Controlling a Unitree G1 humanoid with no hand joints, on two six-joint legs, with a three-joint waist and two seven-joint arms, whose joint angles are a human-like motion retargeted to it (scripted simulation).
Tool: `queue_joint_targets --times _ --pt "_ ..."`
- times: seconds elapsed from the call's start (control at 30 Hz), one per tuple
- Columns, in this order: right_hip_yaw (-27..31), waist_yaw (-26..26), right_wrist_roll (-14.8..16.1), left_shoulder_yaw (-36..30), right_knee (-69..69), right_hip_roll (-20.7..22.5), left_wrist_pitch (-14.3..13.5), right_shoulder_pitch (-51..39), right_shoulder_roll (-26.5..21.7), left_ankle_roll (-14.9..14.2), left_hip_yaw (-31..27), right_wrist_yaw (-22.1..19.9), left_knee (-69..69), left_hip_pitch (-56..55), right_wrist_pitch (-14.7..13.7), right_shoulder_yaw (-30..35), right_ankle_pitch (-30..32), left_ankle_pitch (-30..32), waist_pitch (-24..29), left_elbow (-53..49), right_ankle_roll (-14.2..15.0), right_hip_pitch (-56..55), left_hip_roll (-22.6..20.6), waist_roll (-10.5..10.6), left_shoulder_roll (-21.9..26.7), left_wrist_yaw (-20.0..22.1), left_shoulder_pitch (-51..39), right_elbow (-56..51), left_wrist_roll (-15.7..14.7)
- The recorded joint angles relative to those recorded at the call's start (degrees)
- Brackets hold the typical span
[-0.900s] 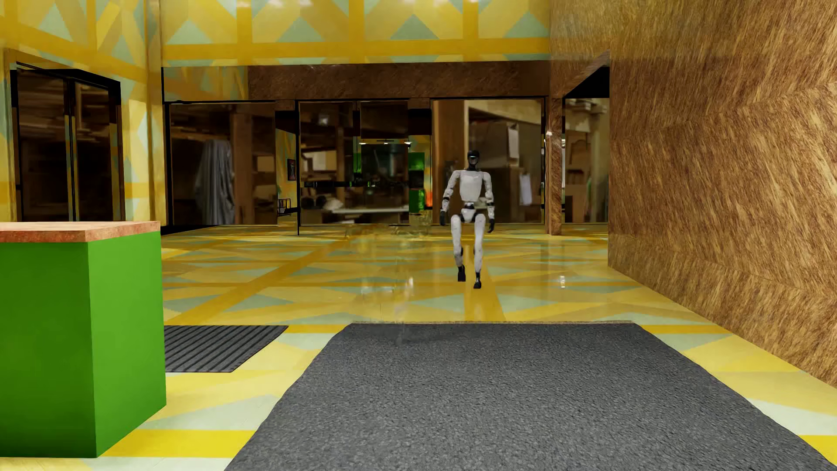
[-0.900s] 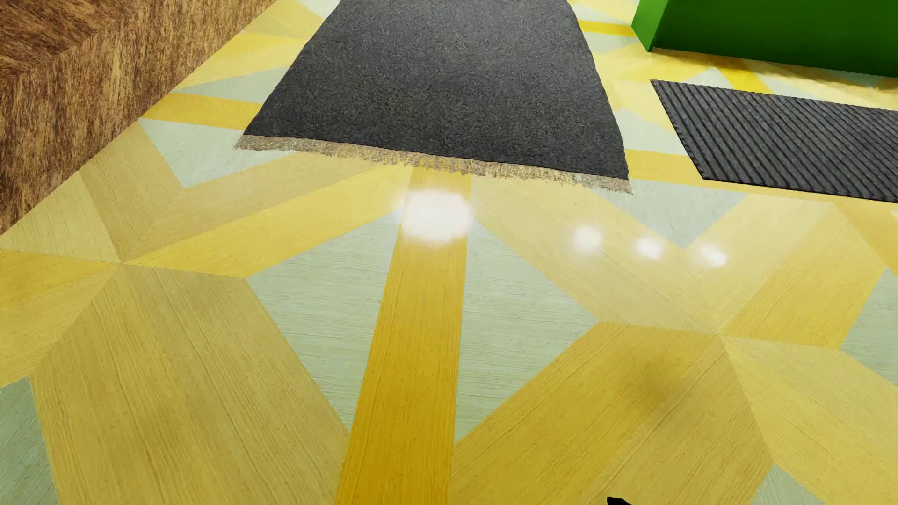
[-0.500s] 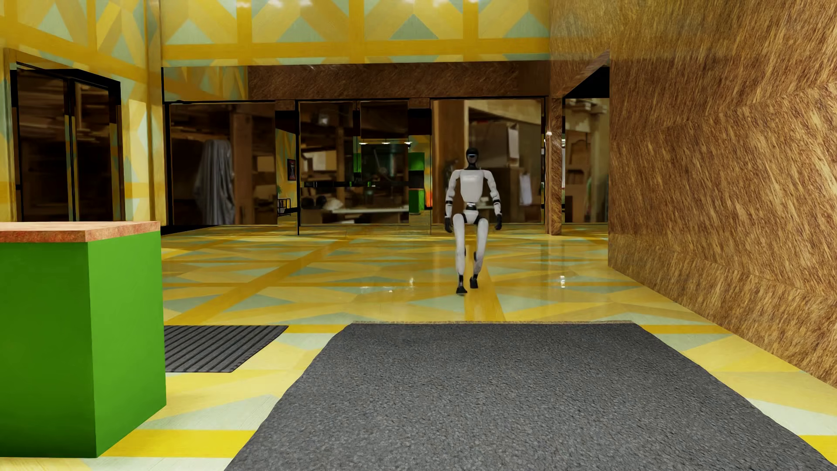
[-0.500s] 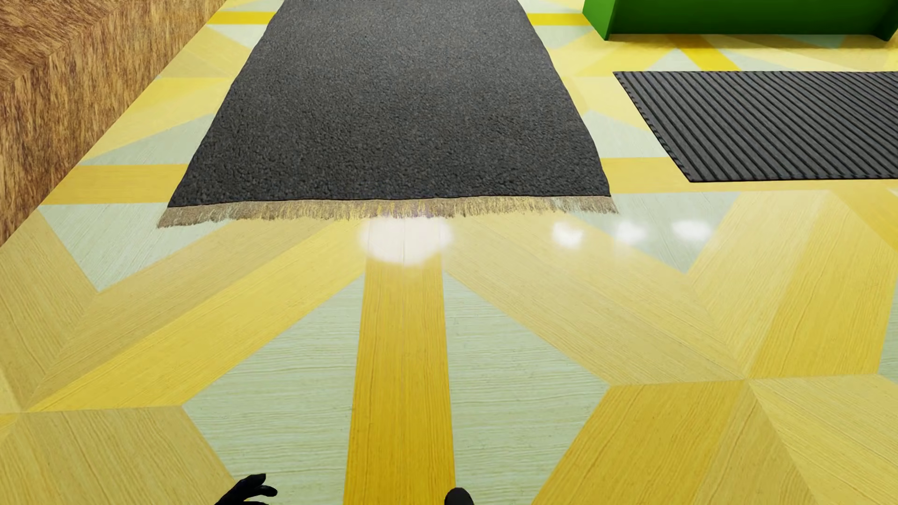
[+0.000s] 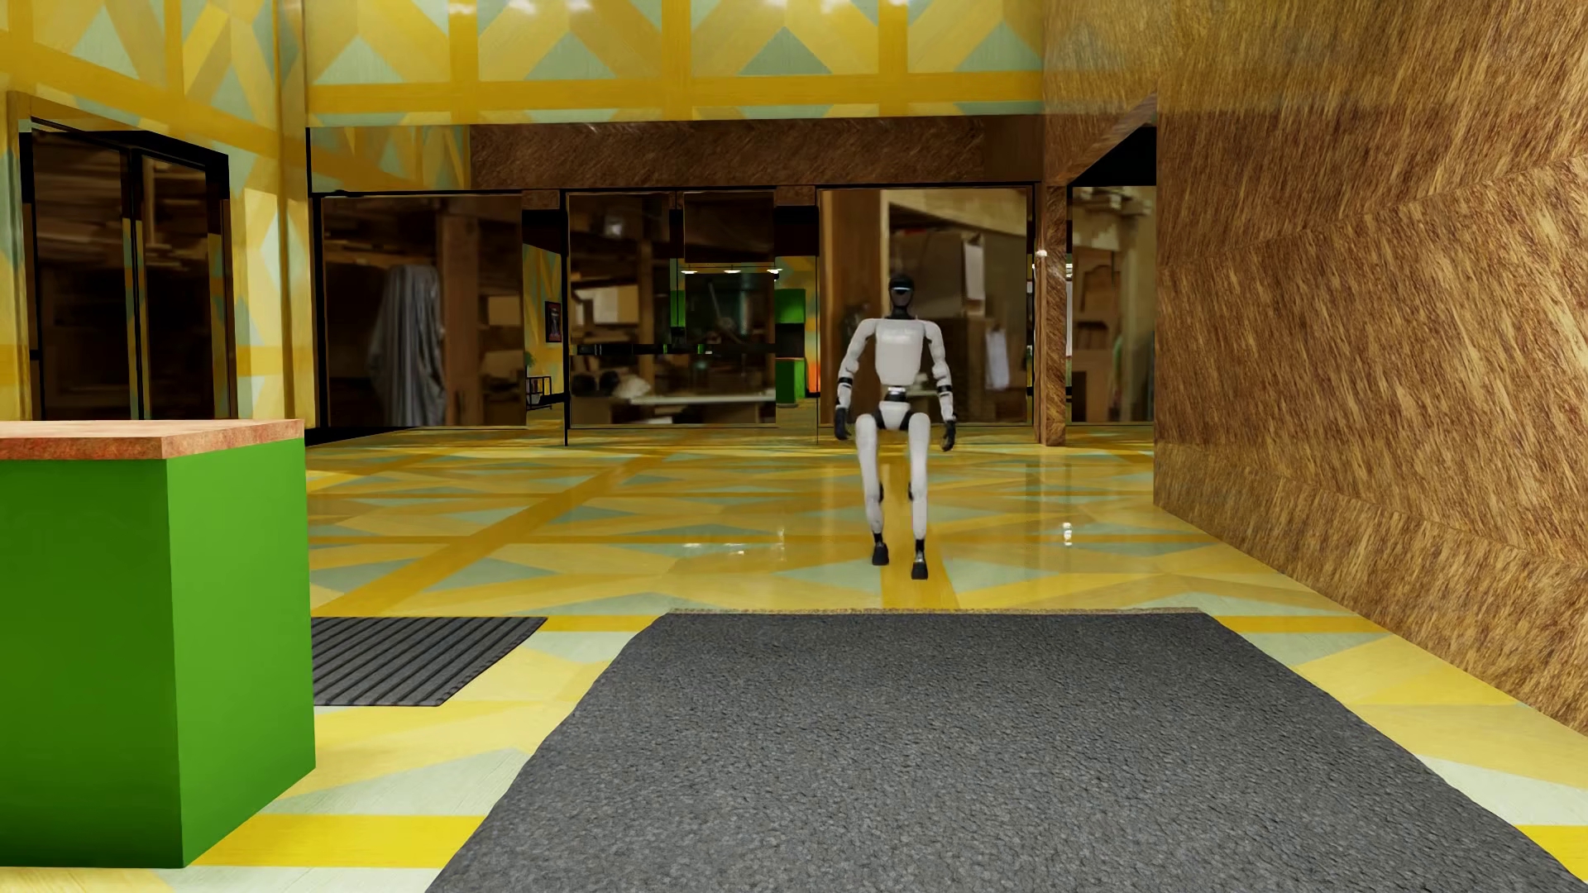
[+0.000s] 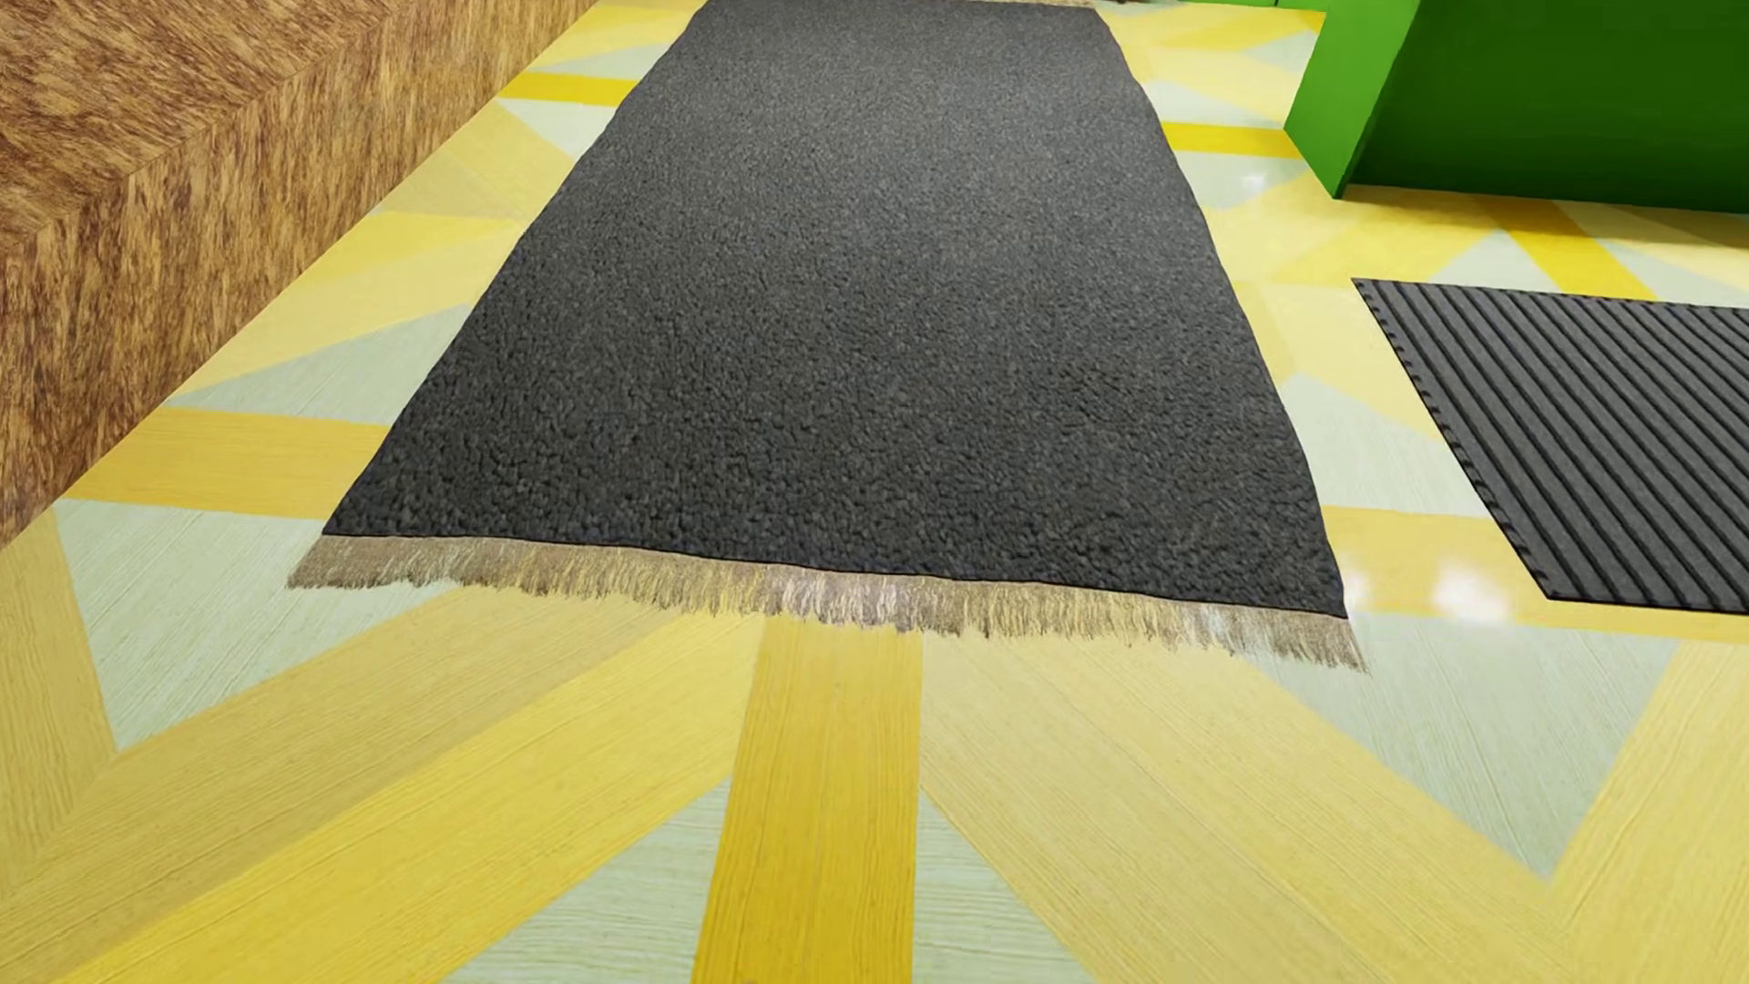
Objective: Move forward
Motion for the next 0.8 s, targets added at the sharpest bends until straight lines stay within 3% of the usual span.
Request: queue_joint_targets --times 0.03,0.07,0.1,0.17,0.23,0.27,0.33,0.4,0.5,0.53,0.57,0.6,0.63,0.67,0.7,0.73,0.77,0.8 --pt "0.0 1.1 0.0 -0.2 0.2 -1.3 0.0 -1.6 -0.2 0.0 0.0 0.0 -22.6 1.3 0.0 -1.3 -0.7 7.2 -0.6 0.6 0.0 1.7 0.0 -0.4 -0.1 0.0 0.8 -0.6 0.0" --pt "0.0 1.6 0.0 -0.3 0.7 -1.9 0.0 -2.8 0.0 0.0 0.0 0.0 -8.5 -0.6 0.0 -2.7 1.2 2.8 -0.9 1.8 0.0 2.4 0.0 -0.7 -0.2 0.0 1.1 -0.6 0.0" --pt "0.0 1.8 0.0 -1.7 1.6 -3.1 0.0 -3.5 0.2 0.0 0.0 0.0 -4.0 -1.7 0.0 -3.5 4.9 2.8 -0.7 3.7 0.0 4.2 -0.8 -1.2 -0.4 0.0 1.5 -0.3 0.0" --pt "0.0 1.8 0.0 -4.9 10.9 -4.1 0.0 -2.0 1.7 0.0 0.0 0.0 4.1 -1.8 0.0 -4.6 22.2 4.1 -0.8 8.1 0.0 3.9 -2.3 -2.7 -0.9 0.0 1.2 1.0 0.0" --pt "0.0 1.4 0.0 -3.8 28.0 -5.6 0.0 -0.5 2.0 0.0 0.0 0.0 7.9 1.1 0.0 -1.5 39.2 -2.7 -1.3 6.8 0.0 -5.5 -4.4 -2.5 -1.2 0.0 1.3 1.6 0.0" --pt "0.0 0.2 0.0 -4.3 38.3 -6.0 0.0 -0.1 1.6 0.0 0.0 0.0 8.2 4.0 0.0 1.2 44.5 -6.2 -0.6 5.6 0.0 -12.3 -6.0 -2.2 -1.4 0.0 0.7 1.4 0.0" --pt "0.0 -3.7 0.0 -4.4 49.8 -5.7 0.0 1.0 2.6 0.0 0.0 0.0 5.9 12.2 0.0 2.4 35.4 -9.4 0.7 2.9 0.0 -21.4 -7.2 -1.3 -0.9 0.0 -1.4 2.6 0.0" --pt "0.0 -10.1 0.0 -3.5 46.4 -4.6 0.0 3.0 3.8 0.0 0.0 0.0 1.4 20.4 0.0 3.3 30.0 -10.5 1.5 1.4 0.0 -29.5 -6.7 0.1 0.0 0.0 -4.8 3.7 0.0" --pt "0.0 -17.6 0.0 0.9 22.5 -4.4 0.0 7.5 3.3 0.0 0.0 0.0 -2.9 30.0 0.0 5.1 42.2 -14.6 2.5 -5.1 0.0 -36.7 -5.7 1.1 1.7 0.0 -8.7 0.4 0.0" --pt "0.0 -19.3 0.0 1.9 12.6 -4.5 0.0 8.7 3.5 0.0 0.0 0.0 -3.5 32.2 0.0 6.2 41.6 -16.2 2.3 -7.6 0.0 -37.6 -5.4 0.7 2.5 0.0 -9.9 -0.2 0.0" --pt "0.0 -20.1 0.0 3.4 3.5 -4.0 0.0 9.6 4.1 0.0 0.0 0.0 -4.0 34.6 0.0 5.8 30.2 -17.8 1.9 -9.3 0.0 -37.0 -5.4 0.4 3.1 0.0 -11.1 -0.3 0.0" --pt "0.0 -21.2 0.0 4.2 0.7 -3.9 0.0 10.5 4.5 0.0 0.0 0.0 -4.4 37.4 0.0 6.9 14.3 -18.9 1.6 -10.3 0.0 -35.7 -4.9 0.2 3.5 0.0 -12.1 0.5 0.0" --pt "0.0 -22.4 0.0 5.5 0.9 -3.8 0.0 10.9 4.9 0.0 0.0 0.0 -3.5 38.8 0.0 7.0 9.7 -18.7 1.4 -11.1 0.0 -35.9 -4.2 0.2 3.6 0.0 -12.5 1.1 0.0" --pt "0.0 -22.1 0.0 5.6 1.2 -2.7 0.0 11.4 5.0 0.0 0.0 0.0 -1.5 39.9 0.0 8.1 15.6 -16.4 1.1 -10.8 0.0 -38.2 -3.4 0.6 3.6 0.0 -13.0 2.2 0.0" --pt "0.0 -22.1 0.0 6.9 2.4 -0.8 0.0 11.6 5.3 0.0 0.0 0.0 0.8 40.6 0.0 8.9 25.2 -12.1 0.6 -10.4 0.0 -38.3 -2.4 1.0 3.2 0.0 -12.4 3.8 0.0" --pt "0.0 -21.6 0.0 7.1 4.5 0.7 0.0 11.6 5.6 0.0 0.0 0.0 4.3 41.0 0.0 9.0 31.5 -3.7 -0.2 -8.5 0.0 -38.5 -1.8 1.5 2.5 0.0 -11.0 6.1 0.0" --pt "0.0 -21.1 0.0 7.9 7.5 2.2 0.0 11.9 5.6 0.0 0.0 0.0 11.7 37.9 0.0 8.7 34.2 7.6 -1.4 -5.7 0.0 -38.2 -0.1 2.1 1.5 0.0 -9.1 7.9 0.0" --pt "0.0 -20.4 0.0 6.9 9.1 3.2 0.0 11.4 5.9 0.0 0.0 0.0 20.0 33.5 0.0 8.0 32.4 15.8 -1.5 -3.4 0.0 -35.9 1.1 1.9 1.1 0.0 -8.3 9.2 0.0"
